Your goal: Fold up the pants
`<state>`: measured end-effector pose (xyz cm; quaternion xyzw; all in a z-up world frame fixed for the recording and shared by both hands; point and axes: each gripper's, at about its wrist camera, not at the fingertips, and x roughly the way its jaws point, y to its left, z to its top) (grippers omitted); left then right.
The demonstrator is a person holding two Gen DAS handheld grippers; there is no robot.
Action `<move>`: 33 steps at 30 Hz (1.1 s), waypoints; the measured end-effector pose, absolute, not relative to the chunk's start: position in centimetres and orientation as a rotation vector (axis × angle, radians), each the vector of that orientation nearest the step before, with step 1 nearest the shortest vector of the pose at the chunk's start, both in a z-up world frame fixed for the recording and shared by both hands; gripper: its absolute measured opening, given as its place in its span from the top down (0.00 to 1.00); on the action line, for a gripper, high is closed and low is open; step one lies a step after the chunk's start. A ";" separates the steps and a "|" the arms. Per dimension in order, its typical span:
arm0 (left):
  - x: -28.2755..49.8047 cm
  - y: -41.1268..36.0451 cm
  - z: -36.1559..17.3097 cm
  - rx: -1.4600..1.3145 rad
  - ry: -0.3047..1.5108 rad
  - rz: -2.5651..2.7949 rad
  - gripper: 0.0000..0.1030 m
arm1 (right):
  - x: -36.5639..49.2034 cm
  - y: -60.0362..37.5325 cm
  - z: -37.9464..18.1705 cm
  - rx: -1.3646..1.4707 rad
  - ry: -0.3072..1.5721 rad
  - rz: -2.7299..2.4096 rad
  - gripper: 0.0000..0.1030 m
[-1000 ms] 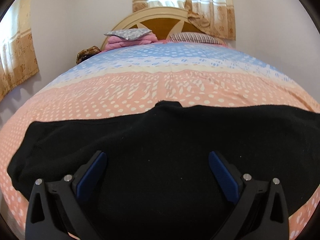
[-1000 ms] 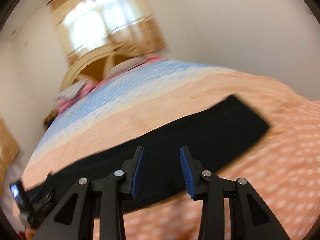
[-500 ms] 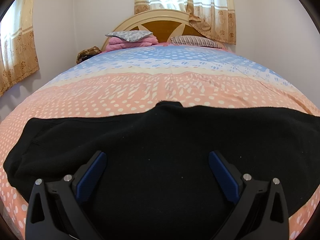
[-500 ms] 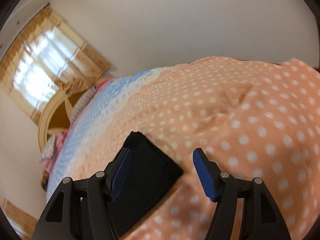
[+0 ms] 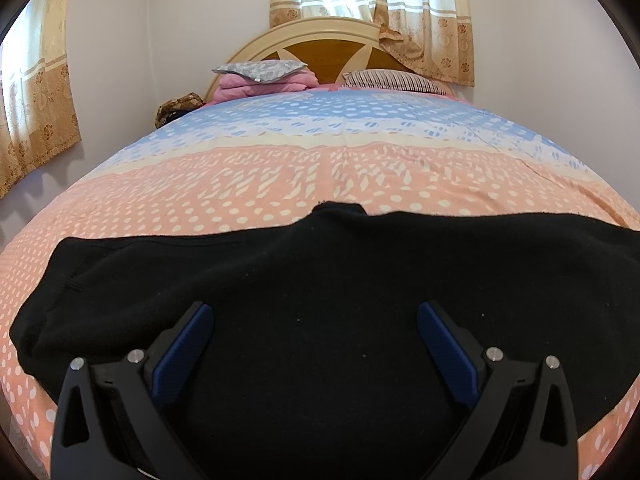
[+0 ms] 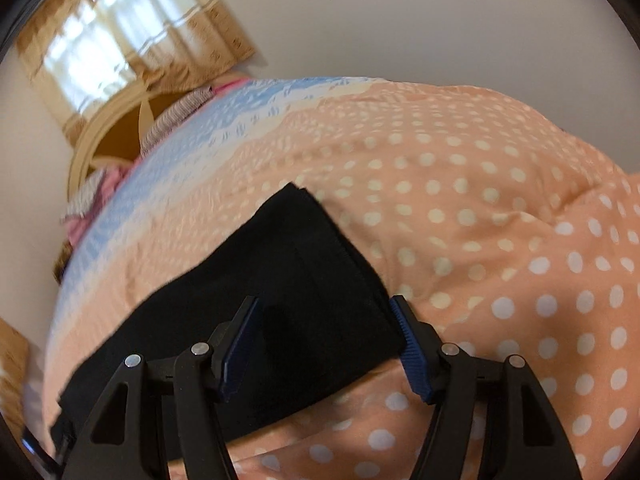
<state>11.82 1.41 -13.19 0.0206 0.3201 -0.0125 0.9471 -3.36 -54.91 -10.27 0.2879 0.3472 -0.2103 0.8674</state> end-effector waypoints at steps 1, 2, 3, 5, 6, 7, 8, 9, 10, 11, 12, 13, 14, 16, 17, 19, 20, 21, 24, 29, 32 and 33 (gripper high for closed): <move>11.8 1.4 -13.2 0.041 0.651 -0.026 0.00 | -3.1 -54.8 -10.3 0.582 0.743 -0.441 0.42; 11.8 1.4 -13.2 0.042 0.651 -0.026 0.00 | -3.0 -54.7 -10.3 0.554 0.759 -0.454 0.49; 11.8 1.4 -13.2 0.041 0.650 -0.026 0.00 | -3.1 -54.6 -10.2 0.526 0.771 -0.473 0.62; 11.8 1.4 -13.2 0.038 0.649 -0.028 0.00 | -3.6 -54.6 -10.2 0.543 0.756 -0.438 0.84; 11.7 1.4 -13.3 0.037 0.649 -0.028 0.00 | -3.9 -54.4 -10.2 0.547 0.754 -0.435 0.85; 11.7 1.5 -13.3 0.036 0.649 -0.029 0.00 | -4.1 -54.0 -10.1 0.532 0.755 -0.446 0.86; 11.7 1.4 -13.3 0.035 0.650 -0.030 0.00 | -4.1 -53.5 -9.9 0.506 0.758 -0.458 0.86; 11.7 1.5 -13.3 0.032 0.653 -0.033 0.00 | -4.1 -52.9 -9.4 0.476 0.754 -0.476 0.87; 11.8 1.6 -13.2 0.027 0.657 -0.038 0.00 | -4.0 -52.4 -8.7 0.454 0.738 -0.483 0.87; 11.8 1.6 -13.1 0.021 0.666 -0.044 0.00 | -4.0 -51.8 -7.9 0.434 0.719 -0.484 0.87; 11.9 1.8 -12.9 0.007 0.690 -0.057 0.00 | -4.0 -50.8 -6.7 0.399 0.689 -0.480 0.87; 12.1 2.0 -12.4 -0.008 0.723 -0.080 0.00 | -4.0 -49.9 -5.7 0.370 0.671 -0.473 0.87; 12.2 2.1 -12.1 -0.018 0.746 -0.113 0.00 | -3.8 -48.2 -4.0 0.311 0.644 -0.453 0.87; 12.1 2.3 -11.1 -0.027 0.753 -0.164 0.00 | -3.2 -44.8 -1.4 0.220 0.609 -0.382 0.87; 11.8 2.5 -10.5 -0.023 0.727 -0.160 0.00 | -2.9 -43.5 -0.6 0.190 0.600 -0.346 0.87; 11.2 2.6 -9.6 -0.016 0.687 -0.155 0.00 | -2.0 -39.0 1.1 0.105 0.589 -0.235 0.87; 11.0 2.7 -9.2 -0.011 0.675 -0.163 0.00 | -1.4 -36.6 1.4 0.066 0.593 -0.180 0.87; 10.9 2.7 -9.0 -0.004 0.671 -0.169 0.00 | -0.9 -34.5 1.4 0.036 0.600 -0.134 0.87; 10.7 3.1 -8.9 0.015 0.668 -0.166 0.00 | 0.6 -28.2 -0.3 -0.068 0.636 -0.012 0.87; 10.9 4.7 -9.4 0.009 0.676 -0.147 0.00 | 2.4 -20.0 -6.3 -0.228 0.734 0.130 0.87; 11.3 5.8 -9.6 -0.021 0.687 -0.135 0.00 | 2.1 -16.7 -9.7 -0.360 0.766 0.137 0.84; 11.4 6.0 -9.8 -0.027 0.692 -0.132 0.00 | 1.9 -16.3 -10.2 -0.380 0.759 0.130 0.81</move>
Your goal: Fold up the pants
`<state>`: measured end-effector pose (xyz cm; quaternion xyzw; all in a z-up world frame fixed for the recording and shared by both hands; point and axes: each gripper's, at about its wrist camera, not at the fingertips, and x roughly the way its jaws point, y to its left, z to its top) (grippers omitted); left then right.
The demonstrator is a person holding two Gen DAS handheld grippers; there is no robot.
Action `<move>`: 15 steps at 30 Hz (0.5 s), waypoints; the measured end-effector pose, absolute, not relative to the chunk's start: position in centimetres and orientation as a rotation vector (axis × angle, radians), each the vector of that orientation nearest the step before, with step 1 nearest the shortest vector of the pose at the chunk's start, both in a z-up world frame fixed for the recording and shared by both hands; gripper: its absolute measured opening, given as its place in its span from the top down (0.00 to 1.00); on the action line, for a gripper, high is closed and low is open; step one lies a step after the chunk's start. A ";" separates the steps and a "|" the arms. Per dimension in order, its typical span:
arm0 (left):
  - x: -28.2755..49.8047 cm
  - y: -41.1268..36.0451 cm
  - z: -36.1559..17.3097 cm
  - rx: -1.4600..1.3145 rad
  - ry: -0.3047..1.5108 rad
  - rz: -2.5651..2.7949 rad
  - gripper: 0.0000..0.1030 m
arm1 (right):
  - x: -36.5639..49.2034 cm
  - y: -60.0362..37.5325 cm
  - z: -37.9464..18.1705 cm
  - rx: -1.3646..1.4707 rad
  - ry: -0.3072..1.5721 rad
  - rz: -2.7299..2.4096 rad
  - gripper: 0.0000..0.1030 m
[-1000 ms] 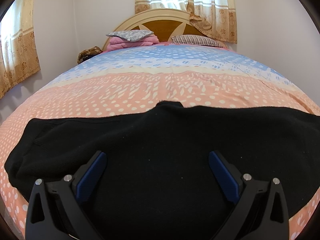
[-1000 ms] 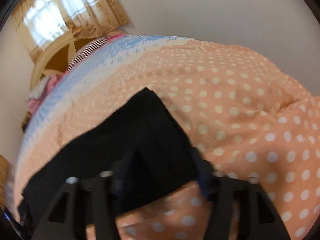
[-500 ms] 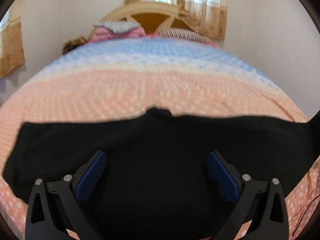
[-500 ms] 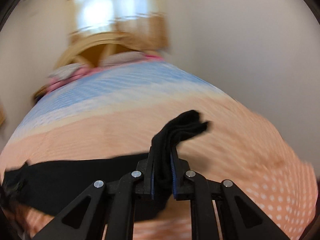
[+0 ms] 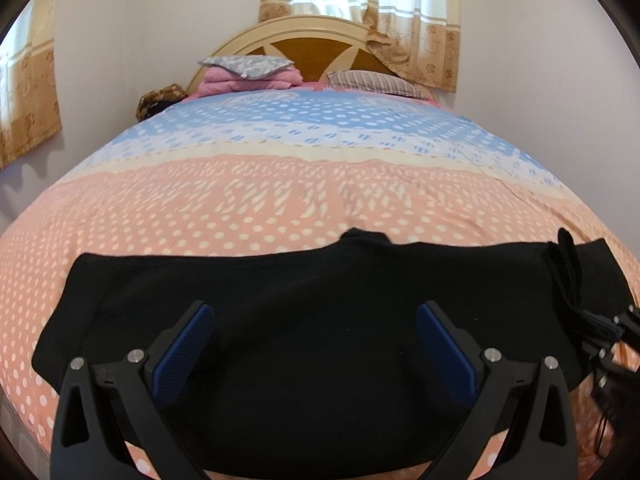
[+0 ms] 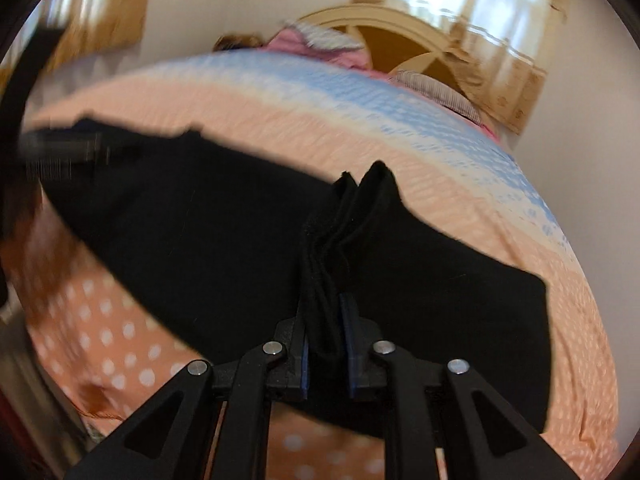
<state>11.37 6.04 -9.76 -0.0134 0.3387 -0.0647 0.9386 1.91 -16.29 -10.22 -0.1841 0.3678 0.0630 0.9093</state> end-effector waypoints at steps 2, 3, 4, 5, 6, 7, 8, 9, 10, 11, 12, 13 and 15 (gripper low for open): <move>11.6 6.3 -10.1 -0.037 0.702 -0.127 0.00 | 1.2 -16.0 -10.5 -0.406 0.711 0.110 0.78; 11.6 6.4 -10.3 -0.039 0.706 -0.125 0.00 | 1.0 -16.0 -10.6 -0.406 0.707 0.109 0.76; 11.8 6.4 -10.4 -0.041 0.712 -0.126 0.00 | 0.9 -16.2 -10.4 -0.398 0.708 0.111 0.73; 11.8 6.4 -10.5 -0.041 0.715 -0.131 0.00 | 0.7 -16.4 -10.2 -0.382 0.713 0.121 0.71; 11.8 6.4 -10.5 -0.039 0.714 -0.136 0.00 | 0.5 -16.7 -9.9 -0.351 0.727 0.149 0.63; 11.8 6.3 -10.6 -0.036 0.712 -0.138 0.00 | 0.4 -16.9 -9.6 -0.323 0.739 0.181 0.51; 11.8 6.3 -10.6 -0.031 0.710 -0.140 0.00 | 0.1 -17.2 -9.1 -0.262 0.754 0.252 0.44; 11.8 6.2 -10.6 -0.026 0.709 -0.142 0.00 | -0.2 -17.6 -8.4 -0.179 0.764 0.341 0.37; 11.8 6.1 -10.6 -0.020 0.708 -0.142 0.00 | 0.0 -17.5 -8.1 -0.127 0.766 0.388 0.37; 11.8 6.1 -10.6 -0.018 0.707 -0.142 0.00 | -0.1 -18.2 -7.1 -0.041 0.759 0.450 0.37; 11.7 6.0 -10.6 -0.018 0.706 -0.144 0.00 | -0.2 -18.6 -6.5 0.007 0.740 0.470 0.37; 11.7 6.0 -10.7 -0.018 0.707 -0.147 0.00 | -0.1 -19.7 -5.6 0.070 0.701 0.468 0.37; 11.7 5.8 -10.7 -0.017 0.710 -0.155 0.00 | 1.2 -22.1 -4.6 0.177 0.648 0.388 0.62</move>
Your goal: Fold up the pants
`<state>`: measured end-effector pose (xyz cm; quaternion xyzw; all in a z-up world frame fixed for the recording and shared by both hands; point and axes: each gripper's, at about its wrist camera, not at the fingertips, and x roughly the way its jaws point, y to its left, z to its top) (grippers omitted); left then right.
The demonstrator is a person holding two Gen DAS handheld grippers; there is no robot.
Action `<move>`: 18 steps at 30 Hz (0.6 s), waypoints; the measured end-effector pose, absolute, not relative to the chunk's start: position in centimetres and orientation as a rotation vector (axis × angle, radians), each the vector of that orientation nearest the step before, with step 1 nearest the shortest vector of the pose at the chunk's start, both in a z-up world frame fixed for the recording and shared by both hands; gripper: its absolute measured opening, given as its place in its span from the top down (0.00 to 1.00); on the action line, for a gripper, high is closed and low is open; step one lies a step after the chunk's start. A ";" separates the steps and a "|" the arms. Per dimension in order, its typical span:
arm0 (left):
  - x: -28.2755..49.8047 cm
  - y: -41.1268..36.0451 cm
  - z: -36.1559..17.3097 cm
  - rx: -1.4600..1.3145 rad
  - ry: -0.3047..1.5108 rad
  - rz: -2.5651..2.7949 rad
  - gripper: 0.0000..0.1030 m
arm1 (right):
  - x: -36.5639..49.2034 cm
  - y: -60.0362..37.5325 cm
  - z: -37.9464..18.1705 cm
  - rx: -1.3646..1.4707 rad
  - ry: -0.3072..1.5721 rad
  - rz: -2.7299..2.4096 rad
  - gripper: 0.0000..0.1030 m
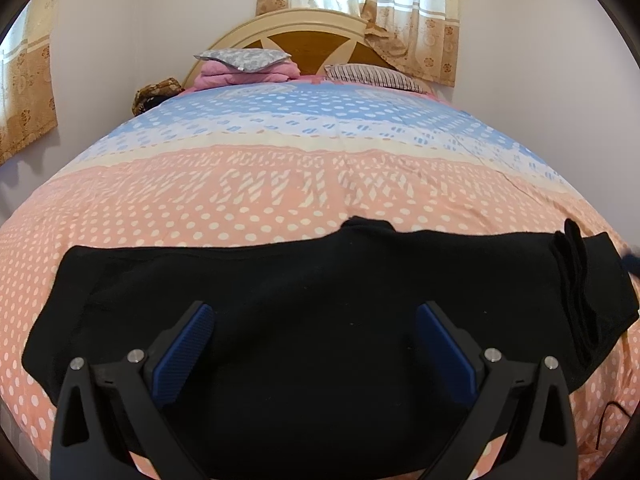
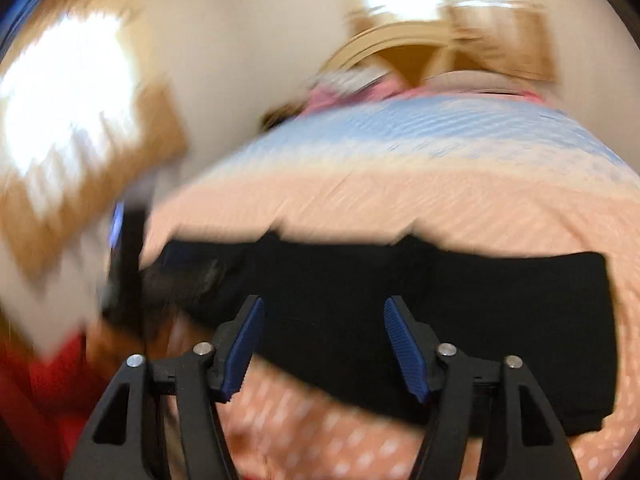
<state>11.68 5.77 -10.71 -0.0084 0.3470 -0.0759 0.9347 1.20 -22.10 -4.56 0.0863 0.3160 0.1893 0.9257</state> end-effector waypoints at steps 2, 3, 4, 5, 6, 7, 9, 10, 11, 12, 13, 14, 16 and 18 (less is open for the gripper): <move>11.6 5.3 -10.7 -0.007 0.713 -0.162 0.00 | 4.1 -24.1 -5.2 0.224 0.675 0.266 0.94; 11.6 5.2 -10.7 -0.001 0.713 -0.165 0.00 | 5.0 -24.5 -5.6 0.240 0.685 0.249 0.94; 11.5 5.2 -10.6 0.005 0.712 -0.166 0.00 | 6.2 -24.5 -6.5 0.260 0.708 0.256 0.94; 11.4 5.2 -10.5 0.012 0.708 -0.164 0.00 | 7.7 -23.9 -8.0 0.265 0.750 0.267 0.94; 11.4 5.2 -10.4 0.014 0.704 -0.162 0.00 | 8.5 -23.2 -8.9 0.260 0.777 0.265 0.94; 11.4 5.4 -10.2 0.015 0.697 -0.160 0.00 | 9.2 -22.4 -10.1 0.253 0.797 0.260 0.94; 11.4 5.6 -10.1 0.015 0.693 -0.154 0.00 | 9.6 -21.7 -11.2 0.225 0.768 0.229 0.94; 11.5 5.6 -10.1 0.017 0.696 -0.152 0.00 | 9.6 -21.6 -11.5 0.239 0.753 0.217 0.94; 11.5 5.7 -10.2 0.018 0.702 -0.150 0.00 | 9.5 -21.8 -11.7 0.264 0.745 0.213 0.94; 11.6 5.7 -10.3 0.018 0.708 -0.148 0.00 | 9.3 -21.9 -11.7 0.283 0.737 0.215 0.94; 11.5 5.7 -10.5 0.020 0.715 -0.148 0.00 | 9.8 -22.1 -11.4 0.295 0.733 0.221 0.94; 11.4 5.8 -10.5 0.023 0.715 -0.150 0.00 | 9.6 -22.3 -11.0 0.309 0.729 0.225 0.94; 11.0 5.9 -10.5 0.037 0.710 -0.151 0.00 | 8.6 -23.2 -9.1 0.356 0.683 0.217 0.94; 10.7 6.2 -10.6 0.054 0.702 -0.144 0.00 | 6.7 -22.8 -7.8 0.377 0.622 0.272 0.94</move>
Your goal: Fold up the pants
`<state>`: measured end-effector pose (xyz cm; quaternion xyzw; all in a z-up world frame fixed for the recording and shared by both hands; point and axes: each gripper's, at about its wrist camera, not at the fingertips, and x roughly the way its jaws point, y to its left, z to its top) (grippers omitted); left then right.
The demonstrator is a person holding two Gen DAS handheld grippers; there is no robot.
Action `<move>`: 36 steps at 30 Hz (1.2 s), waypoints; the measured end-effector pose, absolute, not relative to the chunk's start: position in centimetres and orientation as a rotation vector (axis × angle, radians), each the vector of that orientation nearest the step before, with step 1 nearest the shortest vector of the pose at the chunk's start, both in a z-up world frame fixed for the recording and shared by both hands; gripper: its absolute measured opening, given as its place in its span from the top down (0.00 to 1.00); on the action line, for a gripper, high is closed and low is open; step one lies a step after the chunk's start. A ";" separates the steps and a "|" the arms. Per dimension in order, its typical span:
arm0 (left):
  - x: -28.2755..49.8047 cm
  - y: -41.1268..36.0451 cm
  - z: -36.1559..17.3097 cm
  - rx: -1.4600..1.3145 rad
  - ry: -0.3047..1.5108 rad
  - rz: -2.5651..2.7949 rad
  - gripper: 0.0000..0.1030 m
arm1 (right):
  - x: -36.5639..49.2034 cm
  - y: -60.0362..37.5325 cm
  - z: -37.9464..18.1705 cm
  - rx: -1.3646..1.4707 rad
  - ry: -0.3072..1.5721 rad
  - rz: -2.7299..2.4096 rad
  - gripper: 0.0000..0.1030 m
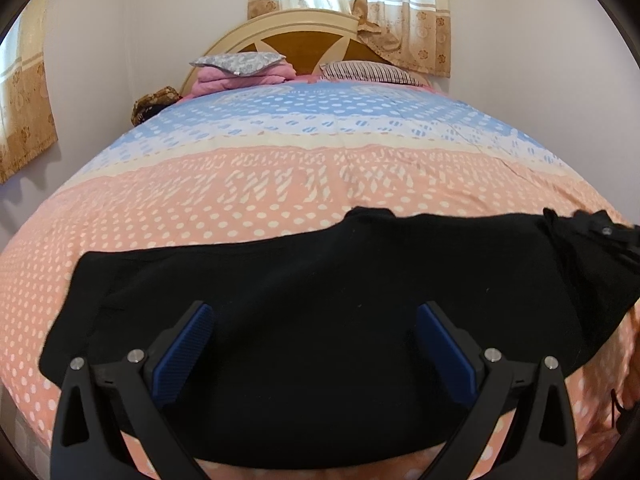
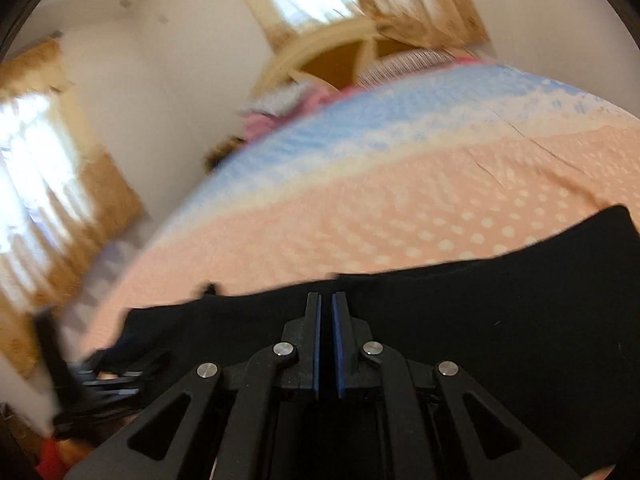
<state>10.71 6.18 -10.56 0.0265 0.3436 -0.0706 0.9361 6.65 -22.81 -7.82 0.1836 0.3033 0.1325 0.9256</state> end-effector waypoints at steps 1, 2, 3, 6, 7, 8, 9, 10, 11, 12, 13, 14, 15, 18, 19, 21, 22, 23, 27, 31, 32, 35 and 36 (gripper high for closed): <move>10.7 6.3 -10.7 0.055 0.705 -0.141 0.00 | 6.0 -22.2 -7.6 0.357 0.613 0.278 0.94; 10.7 6.4 -10.9 0.053 0.712 -0.142 0.00 | 5.5 -21.2 -7.7 0.321 0.625 0.270 0.94; 10.7 6.5 -11.0 0.051 0.722 -0.142 0.00 | 5.2 -20.3 -8.3 0.289 0.648 0.263 0.94; 10.2 7.0 -10.9 0.063 0.721 -0.138 0.00 | 5.1 -18.8 -11.2 0.242 0.719 0.214 0.94; 10.0 7.4 -10.8 0.068 0.715 -0.132 0.00 | 4.8 -18.7 -11.3 0.248 0.684 0.202 0.94; 9.8 8.1 -10.5 0.076 0.704 -0.117 0.00 | 4.7 -18.5 -11.1 0.240 0.676 0.194 0.94; 9.6 9.0 -10.3 0.081 0.693 -0.095 0.00 | 4.9 -18.3 -10.9 0.221 0.683 0.193 0.94; 9.6 9.6 -10.1 0.083 0.686 -0.078 0.00 | 4.9 -18.2 -10.7 0.214 0.687 0.194 0.94; 9.5 11.0 -9.7 0.085 0.671 -0.044 0.00 | 4.6 -18.3 -10.2 0.228 0.685 0.197 0.94; 9.4 12.2 -9.5 0.083 0.660 -0.011 0.00 | 4.4 -18.4 -9.9 0.250 0.678 0.208 0.94; 9.5 13.5 -9.4 0.078 0.650 0.027 0.00 | 3.7 -18.5 -9.4 0.281 0.654 0.240 0.94; 9.6 15.2 -9.2 0.064 0.643 0.078 0.00 | 3.1 -18.3 -9.2 0.278 0.636 0.251 0.94; 9.9 16.8 -9.3 0.041 0.641 0.127 0.00 | 2.7 -17.6 -9.0 0.256 0.622 0.252 0.94; 10.6 22.1 -9.7 -0.105 0.661 0.245 0.00 | 1.5 -15.4 -8.8 0.222 0.605 0.286 0.94; 10.7 23.4 -10.0 -0.160 0.664 0.261 0.00 | 1.3 -15.0 -9.0 0.217 0.608 0.302 0.94; 10.8 25.3 -10.9 -0.250 0.675 0.266 0.00 | 1.2 -13.3 -9.7 0.195 0.636 0.341 0.94; 10.9 25.6 -11.3 -0.268 0.683 0.256 0.00 | 1.2 -12.6 -10.2 0.186 0.659 0.360 0.94; 11.0 25.7 -11.8 -0.278 0.694 0.239 0.01 | 1.4 -12.0 -10.9 0.181 0.691 0.378 0.94; 11.3 24.3 -12.9 -0.272 0.705 0.161 0.15 | 1.6 -10.8 -12.4 0.164 0.722 0.382 0.94; 11.4 24.0 -14.1 -0.319 0.721 0.090 0.20 | 1.8 -11.0 -12.4 0.192 0.734 0.385 0.94; 11.3 24.1 -14.3 -0.322 0.711 0.086 0.20 | 1.8 -11.1 -12.5 0.208 0.737 0.386 0.94; 10.8 24.0 -14.2 -0.315 0.705 0.081 0.22 | 1.8 -11.3 -12.4 0.225 0.739 0.386 0.94; 10.8 24.1 -14.0 -0.317 0.705 0.088 0.29 | 1.8 -11.3 -12.4 0.224 0.738 0.385 0.94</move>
